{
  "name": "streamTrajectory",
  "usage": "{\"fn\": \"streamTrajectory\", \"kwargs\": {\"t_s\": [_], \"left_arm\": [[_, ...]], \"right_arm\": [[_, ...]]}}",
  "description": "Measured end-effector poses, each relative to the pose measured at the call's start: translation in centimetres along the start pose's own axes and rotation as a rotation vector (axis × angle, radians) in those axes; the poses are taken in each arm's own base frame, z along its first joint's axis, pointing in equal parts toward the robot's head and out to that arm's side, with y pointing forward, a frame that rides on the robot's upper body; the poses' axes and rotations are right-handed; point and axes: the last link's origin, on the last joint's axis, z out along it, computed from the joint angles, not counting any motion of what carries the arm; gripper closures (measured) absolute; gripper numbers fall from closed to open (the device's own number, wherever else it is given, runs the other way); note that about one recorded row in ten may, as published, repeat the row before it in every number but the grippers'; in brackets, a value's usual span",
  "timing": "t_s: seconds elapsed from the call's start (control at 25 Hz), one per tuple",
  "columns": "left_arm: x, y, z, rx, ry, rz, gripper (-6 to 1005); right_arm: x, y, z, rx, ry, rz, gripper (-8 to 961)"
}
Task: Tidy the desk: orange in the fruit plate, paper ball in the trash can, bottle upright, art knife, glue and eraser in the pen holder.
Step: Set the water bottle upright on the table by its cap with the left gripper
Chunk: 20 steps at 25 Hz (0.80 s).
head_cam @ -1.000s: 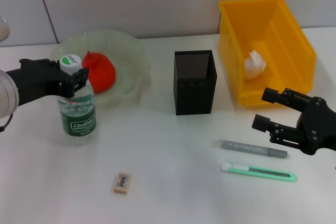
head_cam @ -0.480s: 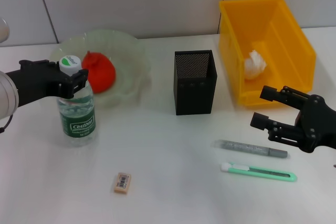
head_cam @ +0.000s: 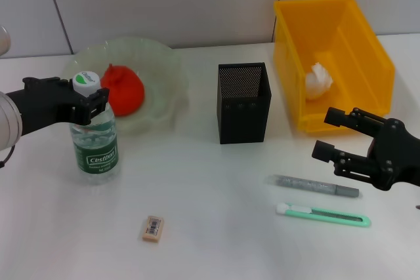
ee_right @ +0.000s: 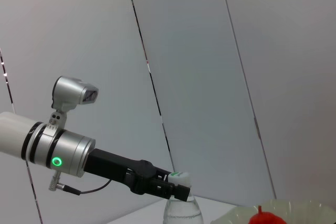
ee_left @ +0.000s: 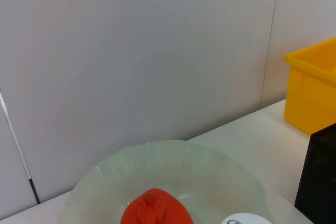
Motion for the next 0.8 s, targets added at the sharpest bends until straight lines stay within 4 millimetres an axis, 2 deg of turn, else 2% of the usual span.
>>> {"fn": "streamTrajectory", "kwargs": {"t_s": [0.8], "left_arm": [[-0.07, -0.19, -0.09, -0.022, 0.011, -0.028, 402]], "right_arm": [[0.02, 0.09, 0.12, -0.007, 0.0, 0.001, 169]]}}
